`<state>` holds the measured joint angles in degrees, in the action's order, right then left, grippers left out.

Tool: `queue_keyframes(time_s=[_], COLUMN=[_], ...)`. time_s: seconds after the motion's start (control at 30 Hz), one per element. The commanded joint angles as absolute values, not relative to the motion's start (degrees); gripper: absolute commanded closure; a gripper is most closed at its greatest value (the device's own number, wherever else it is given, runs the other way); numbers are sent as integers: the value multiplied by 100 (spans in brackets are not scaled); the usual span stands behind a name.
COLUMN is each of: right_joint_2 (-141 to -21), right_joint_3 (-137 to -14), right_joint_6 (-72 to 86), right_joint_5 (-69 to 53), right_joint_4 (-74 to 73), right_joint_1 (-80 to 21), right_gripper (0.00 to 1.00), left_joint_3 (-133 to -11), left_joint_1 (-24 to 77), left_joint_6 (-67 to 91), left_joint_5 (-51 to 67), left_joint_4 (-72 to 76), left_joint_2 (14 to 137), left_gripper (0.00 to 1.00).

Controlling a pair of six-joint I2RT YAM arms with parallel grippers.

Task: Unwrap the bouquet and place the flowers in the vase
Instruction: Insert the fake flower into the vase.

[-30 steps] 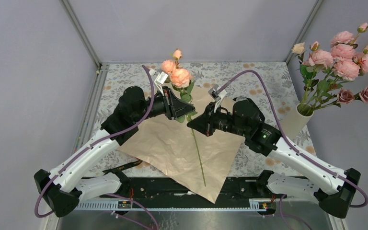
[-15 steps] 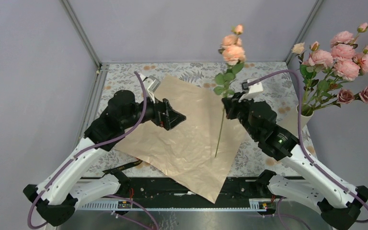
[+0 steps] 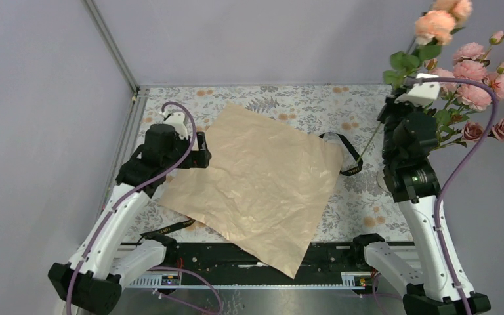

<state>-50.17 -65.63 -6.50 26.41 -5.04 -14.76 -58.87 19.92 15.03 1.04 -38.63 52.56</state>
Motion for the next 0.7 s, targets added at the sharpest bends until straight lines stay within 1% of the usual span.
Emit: queue_keyframes(time_s=[0.0,0.1,0.23,0.4,0.67], right_joint_2=[-5188,-5490,-5582,-5752,-5826], right_joint_3=[-7073,-7439,-7443,-7524,-7627], right_joint_6=[-1160,-1245,-1242,-1362,-1839], right_joint_5=[2483,2507,2596,3077,3824], right_joint_4=[601,692,1092,1382,1538], right_joint_1=[-594,-94,379,666,780], right_gripper=[100,100,100,100,100], left_joint_3=[-5582,-5617,-5577,-5526,-5555], left_joint_1=[1653,1539,1538,1538,1538], left_joint_6=[1583,1665,1652,1655,1613], left_joint_5=[-117,350,102,51,115], left_joint_4=[-3412,-3265,-3314,-3349,-3361], left_joint_2=[5532,5589,5590,5618,5717], left_gripper=[1,1,1,1,1])
